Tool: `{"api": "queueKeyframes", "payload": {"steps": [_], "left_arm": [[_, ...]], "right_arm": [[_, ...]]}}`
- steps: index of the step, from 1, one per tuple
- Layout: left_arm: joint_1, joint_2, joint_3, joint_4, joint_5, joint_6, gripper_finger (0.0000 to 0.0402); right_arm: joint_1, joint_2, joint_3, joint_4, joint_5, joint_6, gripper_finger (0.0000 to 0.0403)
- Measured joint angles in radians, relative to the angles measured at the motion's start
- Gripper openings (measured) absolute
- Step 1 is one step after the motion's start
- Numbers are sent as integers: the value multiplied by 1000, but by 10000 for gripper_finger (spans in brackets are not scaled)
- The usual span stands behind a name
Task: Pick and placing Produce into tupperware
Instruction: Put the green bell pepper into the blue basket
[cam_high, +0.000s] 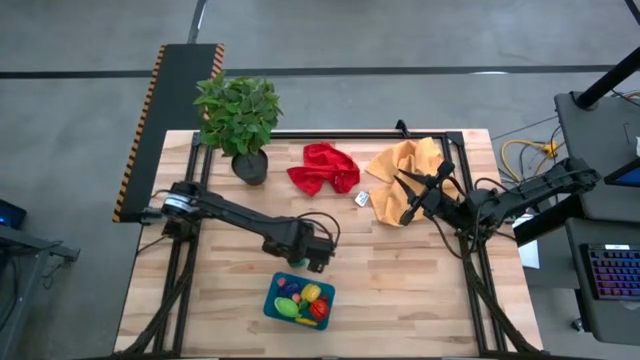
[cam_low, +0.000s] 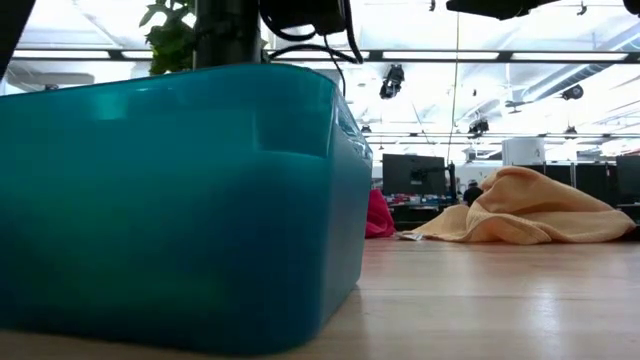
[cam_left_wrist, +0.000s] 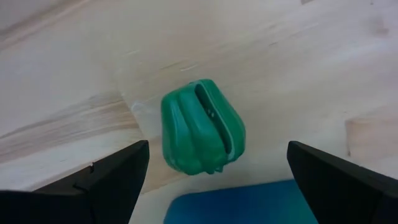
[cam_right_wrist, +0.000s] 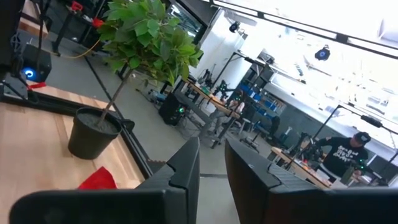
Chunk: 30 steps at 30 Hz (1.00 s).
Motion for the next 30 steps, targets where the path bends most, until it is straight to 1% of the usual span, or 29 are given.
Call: {"api": "queueKeyframes", "payload": {"steps": [7,17,20,30], "left_arm": [[0,44,-4,8,6,-2,366],[0,56,-5,21,5,-2,361],[0,57,-5,26,5,-3,345],[0,57,-6,26,3,-12,257]], "right_arm": [[0,0,0,-2,0,-3,68],[0,0,-1,-8,0,-3,68],[0,0,-1,-8,0,-8,68],[0,0,-1,-13,0,-16,68]]}}
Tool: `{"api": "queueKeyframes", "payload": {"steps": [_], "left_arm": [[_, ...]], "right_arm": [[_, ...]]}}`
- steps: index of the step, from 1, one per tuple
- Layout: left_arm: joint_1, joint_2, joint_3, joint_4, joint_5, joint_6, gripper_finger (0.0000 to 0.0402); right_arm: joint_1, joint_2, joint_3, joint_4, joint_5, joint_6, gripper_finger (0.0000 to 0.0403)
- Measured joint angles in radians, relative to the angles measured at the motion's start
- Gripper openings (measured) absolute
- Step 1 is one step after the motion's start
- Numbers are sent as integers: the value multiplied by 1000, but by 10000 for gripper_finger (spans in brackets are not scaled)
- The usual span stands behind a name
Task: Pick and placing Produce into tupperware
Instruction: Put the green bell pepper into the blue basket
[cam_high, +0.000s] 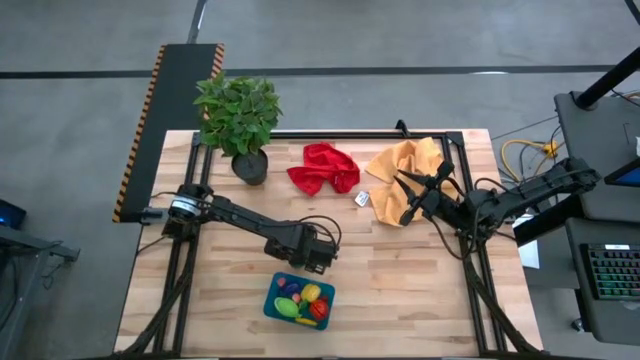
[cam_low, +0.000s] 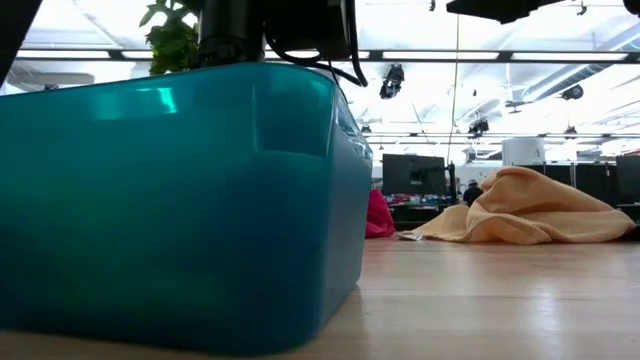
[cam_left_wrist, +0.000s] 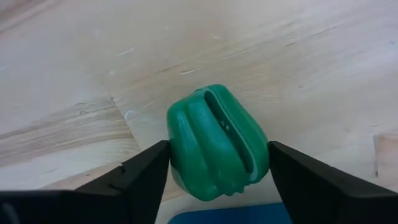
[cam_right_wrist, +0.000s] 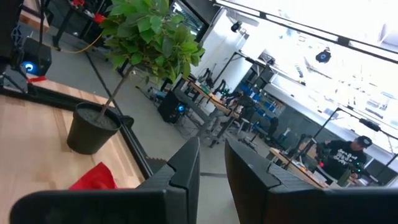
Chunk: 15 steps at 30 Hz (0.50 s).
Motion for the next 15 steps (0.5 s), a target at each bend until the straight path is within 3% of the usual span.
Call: {"api": "queueKeyframes", "payload": {"steps": [7,15], "left_arm": [[0,-1,6,-2,-22,39,207],[0,-20,12,-1,-72,98,196]], "right_arm": [[0,0,-1,-42,0,9,68],[0,-25,2,-35,2,-5,68]]}}
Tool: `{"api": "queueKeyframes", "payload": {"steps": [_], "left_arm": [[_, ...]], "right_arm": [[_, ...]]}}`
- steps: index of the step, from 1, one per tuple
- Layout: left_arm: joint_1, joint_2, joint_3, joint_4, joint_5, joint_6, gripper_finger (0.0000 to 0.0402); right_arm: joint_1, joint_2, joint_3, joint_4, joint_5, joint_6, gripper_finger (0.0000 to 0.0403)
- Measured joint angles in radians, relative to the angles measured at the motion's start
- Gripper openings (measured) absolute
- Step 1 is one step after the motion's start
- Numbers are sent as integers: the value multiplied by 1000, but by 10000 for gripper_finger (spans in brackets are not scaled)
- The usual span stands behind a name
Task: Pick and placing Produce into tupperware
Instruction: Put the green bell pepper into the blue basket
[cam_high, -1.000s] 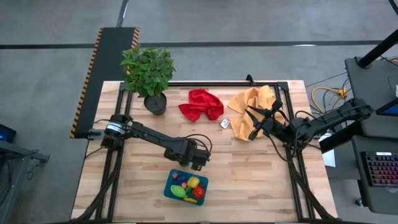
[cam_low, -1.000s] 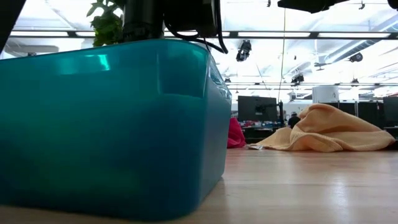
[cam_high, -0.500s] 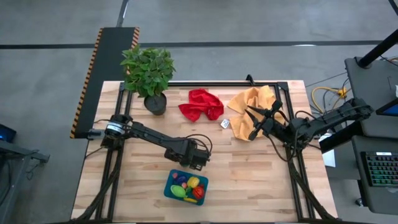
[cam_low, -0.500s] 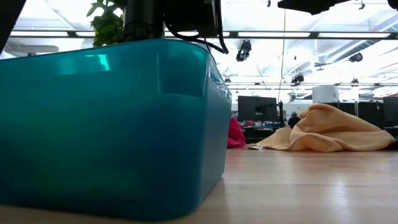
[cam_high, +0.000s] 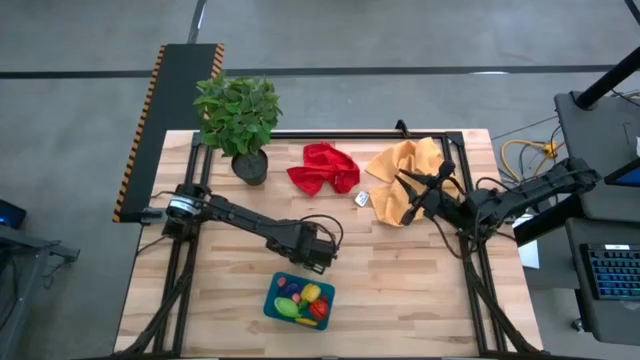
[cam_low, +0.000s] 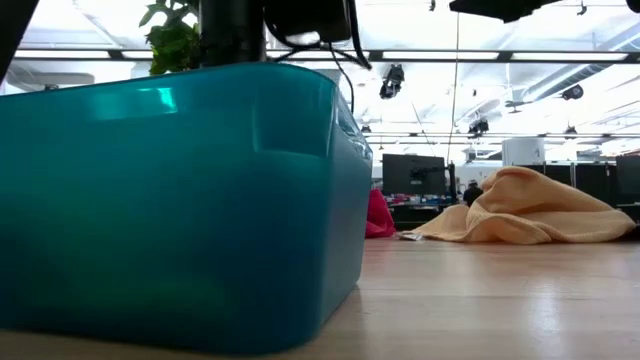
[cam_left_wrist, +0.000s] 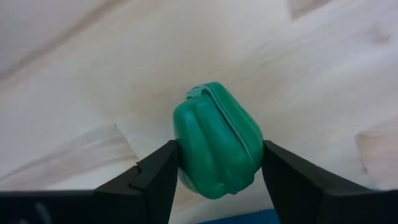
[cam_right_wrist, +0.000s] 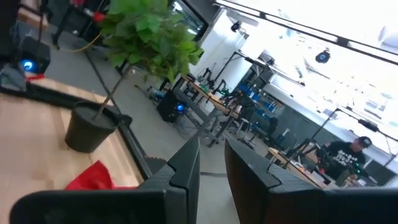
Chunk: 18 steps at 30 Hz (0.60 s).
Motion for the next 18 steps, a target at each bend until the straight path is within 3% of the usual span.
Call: {"api": "queueKeyframes", "payload": {"steps": [6,18], "left_arm": [[-3,-86,3,-2,-47,45,195],[-116,-278,62,24,-46,88,195]], "right_arm": [[0,-71,0,-2,85,4,68],[0,-126,-13,-4,103,4,68]]}}
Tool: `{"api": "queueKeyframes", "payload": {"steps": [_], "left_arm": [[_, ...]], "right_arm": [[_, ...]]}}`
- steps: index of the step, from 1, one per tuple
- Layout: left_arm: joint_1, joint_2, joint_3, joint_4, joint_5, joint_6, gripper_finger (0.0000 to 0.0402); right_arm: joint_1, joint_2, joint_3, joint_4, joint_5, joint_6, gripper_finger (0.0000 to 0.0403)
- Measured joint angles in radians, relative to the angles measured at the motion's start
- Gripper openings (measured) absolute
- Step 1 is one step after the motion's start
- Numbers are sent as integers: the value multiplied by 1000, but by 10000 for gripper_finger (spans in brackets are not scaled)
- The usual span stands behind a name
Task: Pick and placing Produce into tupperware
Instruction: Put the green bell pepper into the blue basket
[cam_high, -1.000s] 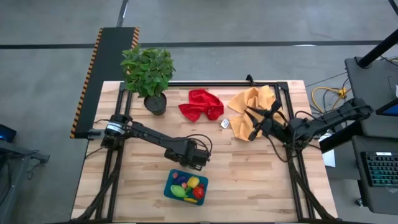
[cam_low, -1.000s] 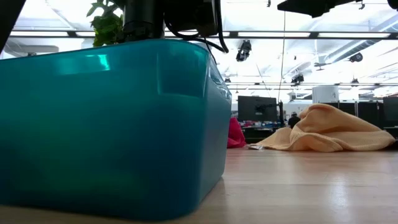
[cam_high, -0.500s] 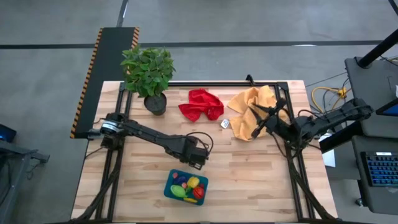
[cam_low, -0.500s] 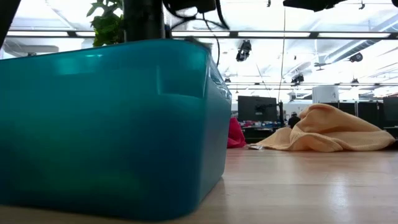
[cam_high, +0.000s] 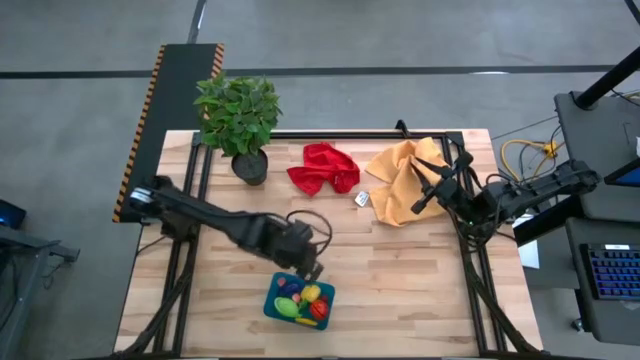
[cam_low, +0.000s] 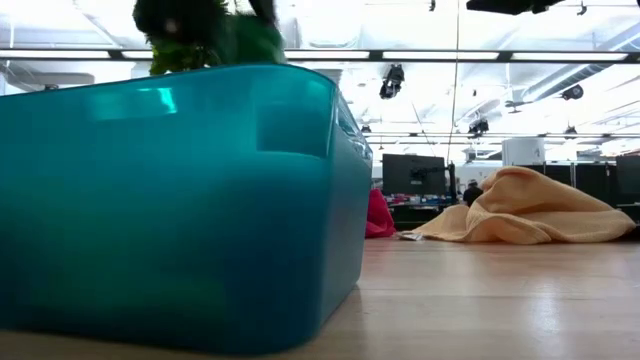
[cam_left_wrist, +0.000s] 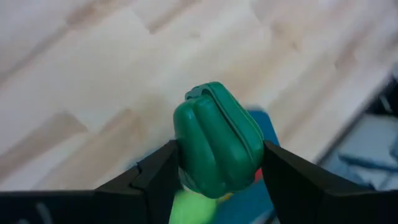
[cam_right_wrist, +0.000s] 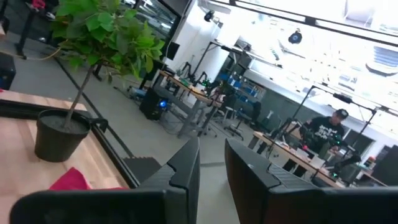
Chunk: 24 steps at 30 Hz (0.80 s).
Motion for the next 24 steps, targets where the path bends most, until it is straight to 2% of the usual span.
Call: {"api": "queueKeyframes", "payload": {"steps": [7,12,24], "left_arm": [[-123,-35,-16,-2,7,1,195],[-186,10,-24,13,6,31,195],[-209,129,-23,80,87,82,205]], "right_arm": [[0,0,0,1,0,0,68],[0,1,0,3,-1,19,68],[0,1,0,4,-4,19,68]]}}
